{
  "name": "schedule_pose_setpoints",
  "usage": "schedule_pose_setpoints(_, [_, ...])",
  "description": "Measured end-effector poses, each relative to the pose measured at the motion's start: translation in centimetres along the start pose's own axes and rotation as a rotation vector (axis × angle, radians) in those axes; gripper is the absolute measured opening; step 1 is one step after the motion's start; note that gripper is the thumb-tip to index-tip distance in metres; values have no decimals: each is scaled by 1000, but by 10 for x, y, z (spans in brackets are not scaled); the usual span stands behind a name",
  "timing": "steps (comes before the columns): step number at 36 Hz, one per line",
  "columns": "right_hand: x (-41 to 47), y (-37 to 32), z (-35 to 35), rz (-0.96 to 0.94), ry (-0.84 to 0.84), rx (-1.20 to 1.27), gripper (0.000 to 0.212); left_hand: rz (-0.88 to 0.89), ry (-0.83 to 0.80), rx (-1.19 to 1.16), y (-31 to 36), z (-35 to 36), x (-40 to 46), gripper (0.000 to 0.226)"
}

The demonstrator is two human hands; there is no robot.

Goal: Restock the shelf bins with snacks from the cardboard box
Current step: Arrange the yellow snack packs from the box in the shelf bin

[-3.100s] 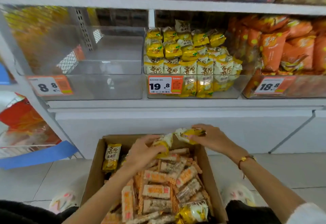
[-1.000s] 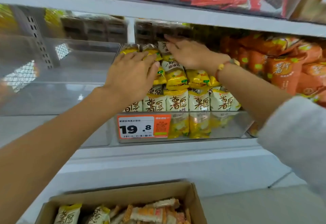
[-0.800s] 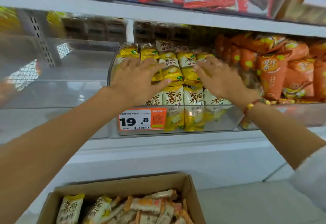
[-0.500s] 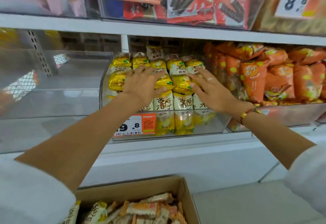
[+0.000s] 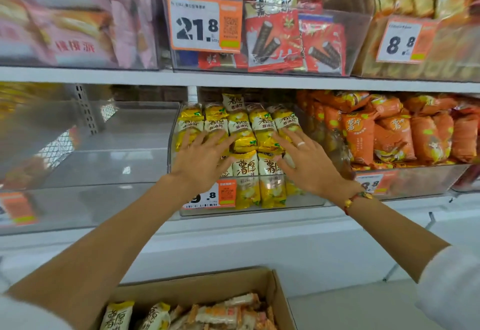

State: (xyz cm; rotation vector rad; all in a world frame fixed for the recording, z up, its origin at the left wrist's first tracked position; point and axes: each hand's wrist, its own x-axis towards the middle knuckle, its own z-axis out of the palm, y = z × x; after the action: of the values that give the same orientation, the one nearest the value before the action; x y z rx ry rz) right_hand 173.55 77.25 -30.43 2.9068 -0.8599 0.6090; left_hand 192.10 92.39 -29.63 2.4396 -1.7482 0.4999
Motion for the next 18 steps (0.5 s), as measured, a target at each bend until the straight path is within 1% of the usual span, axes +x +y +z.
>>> schedule_pose_setpoints(3, [5, -7, -1, 50, 0, -25, 54, -97, -10, -113, -2, 1, -2, 59])
schedule_pose_setpoints(6, [19, -12, 7, 90, -92, 5, 53, -117, -116, -150, -7, 6, 5, 55])
schedule_pose_setpoints(7, [32, -16, -1, 77, -68, 12, 52, -112, -76, -148, -16, -6, 10, 54])
schedule_pose_setpoints(8, [39, -20, -8, 78, -80, 19, 52, -101, -65, -139, -21, -16, 11, 54])
schedule_pose_setpoints(11, [29, -11, -5, 52, -128, 35, 51, -36, -93, -106, -19, -13, 6, 53])
schedule_pose_setpoints(14, [11, -1, 1, 21, -182, 50, 52, -43, -90, -93, -12, -8, -3, 53])
schedule_pose_setpoints(16, [12, 3, -4, 12, -174, 45, 52, -46, -41, -68, -10, -13, 3, 57])
schedule_pose_setpoints(18, [18, 4, -10, 30, -154, 50, 53, -17, -30, -50, -4, -16, 17, 63])
